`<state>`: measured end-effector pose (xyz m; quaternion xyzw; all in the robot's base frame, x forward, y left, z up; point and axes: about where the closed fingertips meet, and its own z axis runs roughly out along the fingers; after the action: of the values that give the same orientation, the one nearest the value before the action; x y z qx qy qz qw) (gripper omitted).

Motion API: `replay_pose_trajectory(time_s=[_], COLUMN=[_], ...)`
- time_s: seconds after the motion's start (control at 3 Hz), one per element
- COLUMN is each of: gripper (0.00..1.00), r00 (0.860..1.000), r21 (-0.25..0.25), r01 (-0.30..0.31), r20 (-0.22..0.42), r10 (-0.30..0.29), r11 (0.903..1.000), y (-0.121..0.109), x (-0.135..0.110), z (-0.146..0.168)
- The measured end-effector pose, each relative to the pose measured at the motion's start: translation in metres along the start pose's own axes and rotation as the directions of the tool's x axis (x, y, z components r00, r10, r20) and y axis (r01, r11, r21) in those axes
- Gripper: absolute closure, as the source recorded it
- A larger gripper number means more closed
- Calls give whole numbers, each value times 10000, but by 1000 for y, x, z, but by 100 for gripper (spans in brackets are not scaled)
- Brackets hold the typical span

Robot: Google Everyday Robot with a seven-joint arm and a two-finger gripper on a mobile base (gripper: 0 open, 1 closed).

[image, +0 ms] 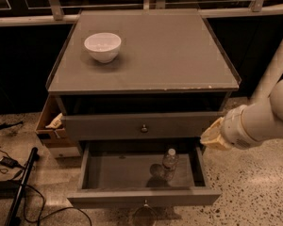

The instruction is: Pick water bottle from middle drawer and place on counter

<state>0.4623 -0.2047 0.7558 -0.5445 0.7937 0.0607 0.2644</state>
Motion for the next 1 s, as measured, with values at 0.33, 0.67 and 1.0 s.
replay_pose_trajectory(time_s=[0.33,0.67,1.0], gripper=[100,100,100], r00=[9985,9903,9903], r21=[-61,-335,-332], r01=[-249,-641,-638], r20=[488,1215,1214], r10=[252,677,674], r11=[9997,9974,9974], y=[1,9,9], x=[27,54,53], z=[52,113,113])
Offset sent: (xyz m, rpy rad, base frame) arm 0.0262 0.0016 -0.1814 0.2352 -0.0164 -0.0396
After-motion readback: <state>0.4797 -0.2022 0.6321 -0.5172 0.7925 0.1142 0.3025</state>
